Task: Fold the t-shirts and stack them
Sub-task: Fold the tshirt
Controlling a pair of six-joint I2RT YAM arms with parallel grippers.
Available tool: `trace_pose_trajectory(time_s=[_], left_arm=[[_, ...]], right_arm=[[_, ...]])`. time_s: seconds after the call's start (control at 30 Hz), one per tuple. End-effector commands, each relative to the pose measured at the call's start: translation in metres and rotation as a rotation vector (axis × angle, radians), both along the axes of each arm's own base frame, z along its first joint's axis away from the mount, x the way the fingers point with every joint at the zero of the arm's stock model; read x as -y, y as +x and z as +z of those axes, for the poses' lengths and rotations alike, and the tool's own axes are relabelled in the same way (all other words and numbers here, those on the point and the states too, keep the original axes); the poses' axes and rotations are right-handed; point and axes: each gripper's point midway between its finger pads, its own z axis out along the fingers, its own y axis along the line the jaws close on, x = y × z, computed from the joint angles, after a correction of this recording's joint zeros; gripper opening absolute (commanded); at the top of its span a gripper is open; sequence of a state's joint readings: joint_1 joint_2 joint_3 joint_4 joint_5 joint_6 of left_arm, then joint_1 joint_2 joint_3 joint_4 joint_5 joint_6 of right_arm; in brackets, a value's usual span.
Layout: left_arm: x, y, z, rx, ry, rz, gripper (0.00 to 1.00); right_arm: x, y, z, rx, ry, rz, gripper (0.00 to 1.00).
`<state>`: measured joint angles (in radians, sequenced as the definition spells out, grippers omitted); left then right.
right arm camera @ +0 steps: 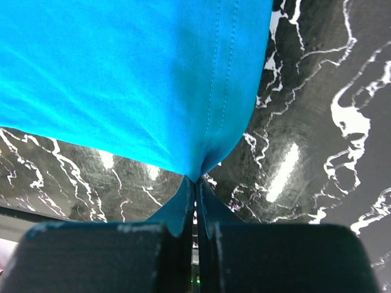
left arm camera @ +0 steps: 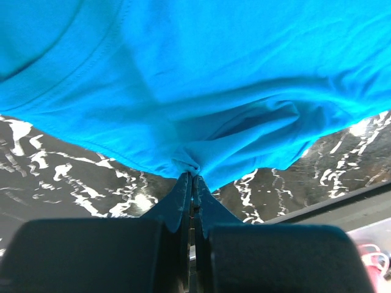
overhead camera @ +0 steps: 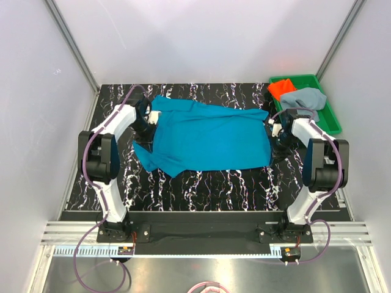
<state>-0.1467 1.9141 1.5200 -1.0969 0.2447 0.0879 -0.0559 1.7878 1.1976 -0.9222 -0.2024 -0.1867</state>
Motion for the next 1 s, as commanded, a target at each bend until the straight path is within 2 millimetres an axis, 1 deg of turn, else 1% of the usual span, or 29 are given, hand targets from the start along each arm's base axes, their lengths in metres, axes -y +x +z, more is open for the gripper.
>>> trace_pose_trajectory(time_s=[0.0,0.07,0.1,0.13,0.17,0.23,0.27,0.3,0.33,0.37,0.4,0.43,0.47,0.5,0.57,0.6,0.67,0.7,0.8,0.83,0.9,0.93,0.97], left_arm=[[-0.010,0.018,0.035,0.149,0.050,-0.038,0.00],[-0.018,0.023,0.046,0.191,0.074,-0.035,0.00],[-0.021,0.026,0.052,0.214,0.085,-0.044,0.00],[-0.027,0.033,0.064,0.255,0.097,-0.036,0.00],[-0.032,0.036,0.070,0.279,0.118,-0.035,0.00],[-0.042,0.045,0.090,0.342,0.142,-0.032,0.00],[-0.047,0.048,0.097,0.363,0.161,-0.028,0.00],[-0.050,0.054,0.109,0.403,0.171,-0.034,0.00],[-0.055,0.056,0.117,0.425,0.186,-0.030,0.00],[-0.058,0.059,0.124,0.445,0.195,-0.030,0.00],[-0.060,0.065,0.141,0.487,0.204,-0.038,0.00],[-0.062,0.068,0.151,0.516,0.212,-0.039,0.00],[-0.064,0.071,0.161,0.543,0.222,-0.043,0.00],[-0.064,0.075,0.181,0.594,0.224,-0.040,0.00],[-0.065,0.076,0.200,0.628,0.226,-0.046,0.00],[-0.064,0.080,0.220,0.679,0.220,-0.039,0.00],[-0.063,0.081,0.234,0.706,0.213,-0.032,0.00],[-0.063,0.080,0.247,0.732,0.212,-0.029,0.00],[-0.061,0.073,0.263,0.759,0.198,-0.036,0.00],[-0.055,0.067,0.267,0.764,0.167,-0.055,0.00],[-0.051,0.052,0.257,0.702,0.139,-0.087,0.00],[-0.042,0.044,0.253,0.670,0.092,-0.104,0.00],[-0.040,0.030,0.239,0.588,0.070,-0.110,0.00]], right_arm=[[0.005,0.014,0.029,0.095,-0.028,0.032,0.00],[0.007,0.021,0.039,0.127,-0.039,0.046,0.00],[0.010,0.031,0.050,0.161,-0.050,0.053,0.00],[0.012,0.036,0.056,0.182,-0.058,0.069,0.00],[0.013,0.049,0.070,0.230,-0.065,0.078,0.00],[0.016,0.060,0.087,0.276,-0.082,0.102,0.00],[0.018,0.074,0.105,0.328,-0.091,0.108,0.00],[0.019,0.081,0.115,0.357,-0.098,0.116,0.00],[0.019,0.088,0.125,0.384,-0.100,0.115,0.00],[0.018,0.099,0.143,0.428,-0.092,0.117,0.00],[0.016,0.104,0.150,0.443,-0.082,0.116,0.00],[0.014,0.109,0.159,0.466,-0.071,0.117,0.00],[0.010,0.118,0.175,0.512,-0.053,0.119,0.00],[0.008,0.122,0.181,0.530,-0.043,0.117,0.00],[0.003,0.129,0.197,0.577,-0.017,0.130,0.00],[0.002,0.131,0.199,0.584,-0.014,0.136,0.00],[0.001,0.134,0.206,0.596,-0.010,0.143,0.00],[0.001,0.133,0.209,0.598,-0.007,0.152,0.00],[-0.003,0.128,0.219,0.615,0.007,0.164,0.00],[-0.004,0.124,0.219,0.608,0.016,0.170,0.00],[-0.007,0.110,0.219,0.585,0.033,0.178,0.00],[-0.008,0.103,0.217,0.573,0.037,0.185,0.00],[-0.010,0.091,0.214,0.558,0.042,0.192,0.00]])
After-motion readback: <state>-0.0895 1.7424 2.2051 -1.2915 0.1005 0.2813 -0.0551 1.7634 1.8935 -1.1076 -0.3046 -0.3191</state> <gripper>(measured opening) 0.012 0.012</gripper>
